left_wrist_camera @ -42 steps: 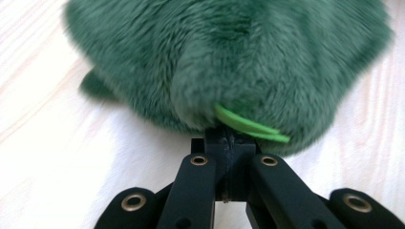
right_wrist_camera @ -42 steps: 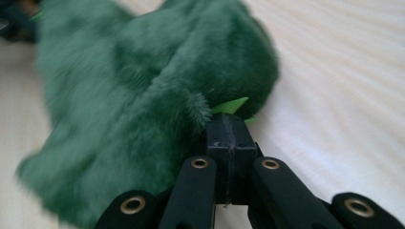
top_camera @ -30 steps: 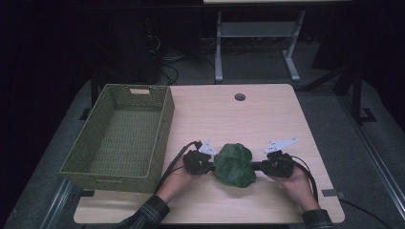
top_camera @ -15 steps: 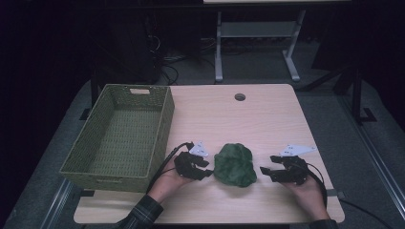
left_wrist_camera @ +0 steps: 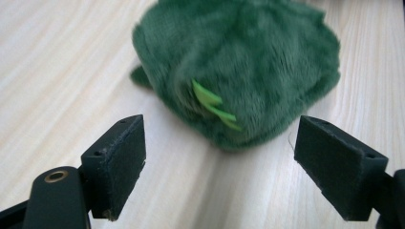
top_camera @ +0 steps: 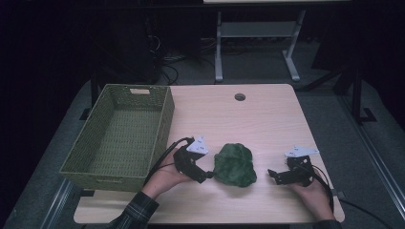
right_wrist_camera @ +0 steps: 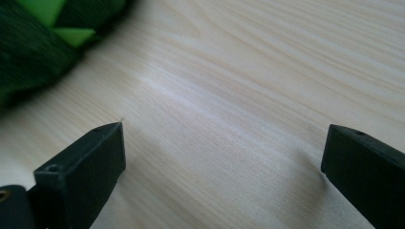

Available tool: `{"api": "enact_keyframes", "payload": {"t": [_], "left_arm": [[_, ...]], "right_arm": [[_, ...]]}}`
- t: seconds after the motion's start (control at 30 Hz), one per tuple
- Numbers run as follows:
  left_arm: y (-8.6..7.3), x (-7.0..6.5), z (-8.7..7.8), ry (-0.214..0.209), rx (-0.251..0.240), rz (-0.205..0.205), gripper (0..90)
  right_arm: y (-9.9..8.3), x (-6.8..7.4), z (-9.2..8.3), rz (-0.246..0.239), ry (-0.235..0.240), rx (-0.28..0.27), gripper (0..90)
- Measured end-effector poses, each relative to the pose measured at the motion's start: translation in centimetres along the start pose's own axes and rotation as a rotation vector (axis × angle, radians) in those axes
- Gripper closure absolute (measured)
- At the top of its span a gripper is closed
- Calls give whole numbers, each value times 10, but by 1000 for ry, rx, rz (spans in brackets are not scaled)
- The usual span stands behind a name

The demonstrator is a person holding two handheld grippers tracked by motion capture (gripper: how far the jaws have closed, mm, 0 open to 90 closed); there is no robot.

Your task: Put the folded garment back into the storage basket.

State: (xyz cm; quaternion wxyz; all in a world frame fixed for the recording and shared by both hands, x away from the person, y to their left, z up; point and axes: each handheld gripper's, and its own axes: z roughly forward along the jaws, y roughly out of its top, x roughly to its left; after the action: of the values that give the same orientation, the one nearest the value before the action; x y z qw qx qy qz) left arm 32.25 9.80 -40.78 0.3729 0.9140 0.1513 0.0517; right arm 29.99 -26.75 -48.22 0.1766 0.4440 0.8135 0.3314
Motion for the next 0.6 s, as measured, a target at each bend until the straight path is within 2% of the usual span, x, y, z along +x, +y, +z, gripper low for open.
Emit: {"api": "enact_keyframes", "payload": {"t": [0.1,0.23,0.3,0.6], "left_arm": [[8,3,1,-6,-12,19,177],[19,4,9,-42,-1,62,206],[24,5,16,-64,8,71,210],[31,11,38,-96,45,100,210]], "right_arm": [[0,-2,1,17,12,0,0],[-1,-2,1,21,12,-6,0],[-1,-2,1,23,12,-6,0],[-1,-2,1,22,13,-6,0]]}}
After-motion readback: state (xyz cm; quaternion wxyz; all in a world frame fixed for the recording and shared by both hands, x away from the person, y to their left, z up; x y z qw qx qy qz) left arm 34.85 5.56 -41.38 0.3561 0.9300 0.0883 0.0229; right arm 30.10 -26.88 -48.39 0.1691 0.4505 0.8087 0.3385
